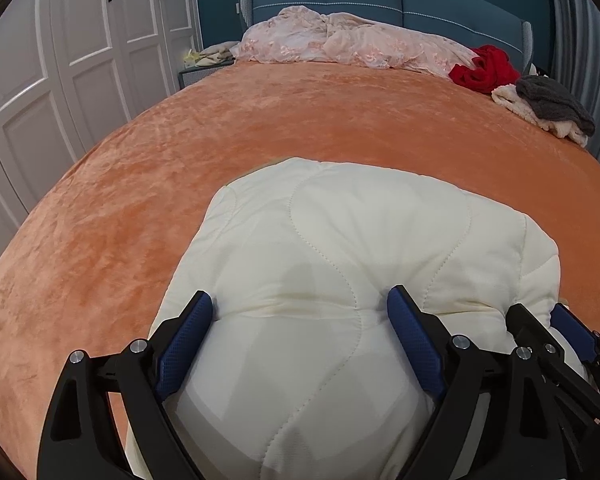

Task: Fold large clothes

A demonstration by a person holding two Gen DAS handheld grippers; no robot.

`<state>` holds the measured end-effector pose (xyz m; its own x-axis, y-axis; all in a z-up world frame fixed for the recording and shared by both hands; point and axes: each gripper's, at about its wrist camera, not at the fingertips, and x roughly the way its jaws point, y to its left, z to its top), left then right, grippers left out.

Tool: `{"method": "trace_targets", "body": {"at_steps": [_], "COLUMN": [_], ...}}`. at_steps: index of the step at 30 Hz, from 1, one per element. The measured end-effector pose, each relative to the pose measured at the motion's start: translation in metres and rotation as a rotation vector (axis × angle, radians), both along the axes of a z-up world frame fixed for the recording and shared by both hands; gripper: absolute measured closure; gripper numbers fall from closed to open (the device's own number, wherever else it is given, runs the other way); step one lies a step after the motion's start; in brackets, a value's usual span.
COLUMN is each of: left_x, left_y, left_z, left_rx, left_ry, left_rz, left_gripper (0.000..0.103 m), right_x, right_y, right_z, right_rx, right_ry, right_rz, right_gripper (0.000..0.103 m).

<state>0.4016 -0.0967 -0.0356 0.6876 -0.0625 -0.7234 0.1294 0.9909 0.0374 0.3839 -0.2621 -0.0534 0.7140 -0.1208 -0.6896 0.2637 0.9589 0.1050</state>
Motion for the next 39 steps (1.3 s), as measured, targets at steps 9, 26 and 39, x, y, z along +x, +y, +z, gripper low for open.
{"method": "trace_targets", "body": {"at_steps": [9,26,39], "left_x": [-0.077,-0.181,-0.242], "left_y": [0.050,0.070,0.074], "left_z": [0.042,0.045,0.087], "left_rx": [-0.081,0.047,0.124], "left_ry": [0.130,0.203,0.130], "left_rz": [-0.069,-0.032,-0.029], "left_gripper": [0.015,0.015,0.015], "right_x": [-0.097,-0.186,-0.258], "right_y": [0.002,0.019,0.044], "right_z": [0.056,0.036,0.090], "right_rx": [0.082,0.073,-0.033], "right_ry": [0.120,0.268,0.149], "right_rz": [0.081,0.073,0.100], "right_gripper": [0.058,0.058,0.030]}}
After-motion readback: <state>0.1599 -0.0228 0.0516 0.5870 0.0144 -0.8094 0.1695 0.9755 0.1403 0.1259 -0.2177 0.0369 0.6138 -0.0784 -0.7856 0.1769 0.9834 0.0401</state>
